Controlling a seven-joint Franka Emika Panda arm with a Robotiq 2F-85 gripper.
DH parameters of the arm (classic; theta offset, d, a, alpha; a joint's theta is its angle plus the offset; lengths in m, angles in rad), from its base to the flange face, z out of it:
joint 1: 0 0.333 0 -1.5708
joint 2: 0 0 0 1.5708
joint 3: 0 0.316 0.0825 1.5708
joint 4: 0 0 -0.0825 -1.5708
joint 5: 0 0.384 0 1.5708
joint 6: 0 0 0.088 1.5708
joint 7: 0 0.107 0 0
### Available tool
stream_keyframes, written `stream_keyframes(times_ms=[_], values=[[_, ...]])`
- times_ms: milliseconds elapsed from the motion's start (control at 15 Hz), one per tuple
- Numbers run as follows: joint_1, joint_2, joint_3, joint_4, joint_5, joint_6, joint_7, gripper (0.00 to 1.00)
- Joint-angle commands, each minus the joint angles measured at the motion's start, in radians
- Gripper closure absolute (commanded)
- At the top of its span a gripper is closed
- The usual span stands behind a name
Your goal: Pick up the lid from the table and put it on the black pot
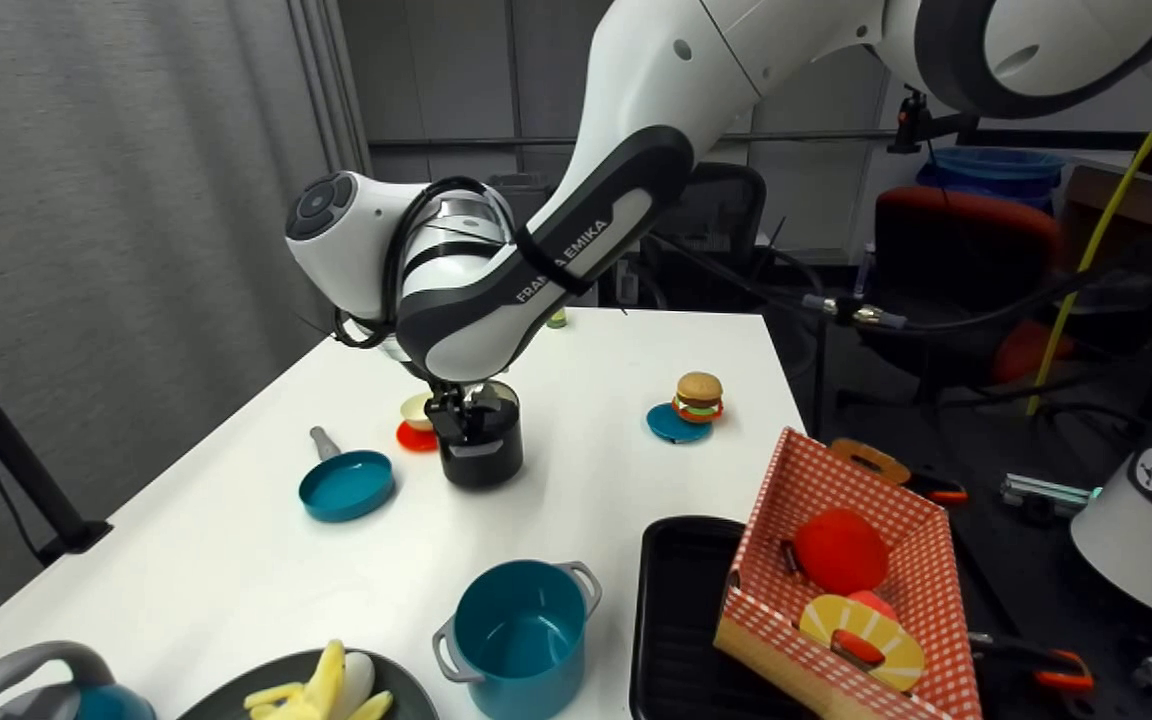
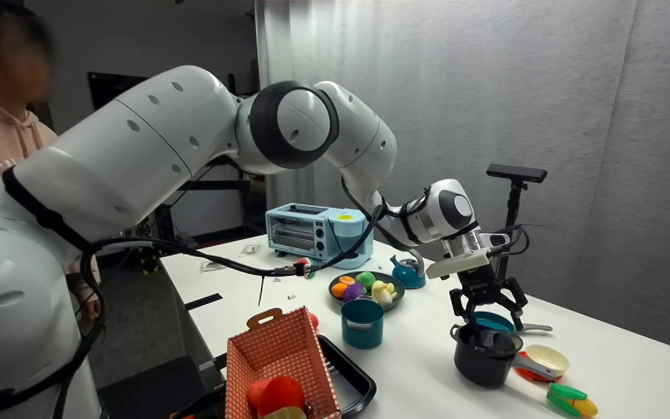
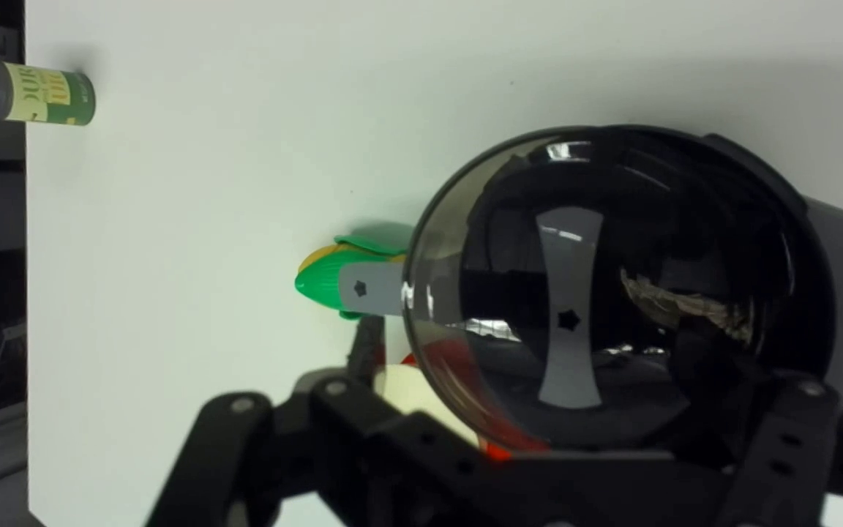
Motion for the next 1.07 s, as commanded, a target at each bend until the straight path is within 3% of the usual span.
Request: stream_keyframes(times_ms=[0,267,1000], values=[[0.004,-0.003,-0.015,0.013,-0.01,-0.008,-0.012,0.0],[-0.001,-0.037,-0.024,-0.02,-0.011,0.003,-0.011,0.0],[-0.001,-0.346,-0.082,-0.315,-0.082,0.014,0.036,0.0]])
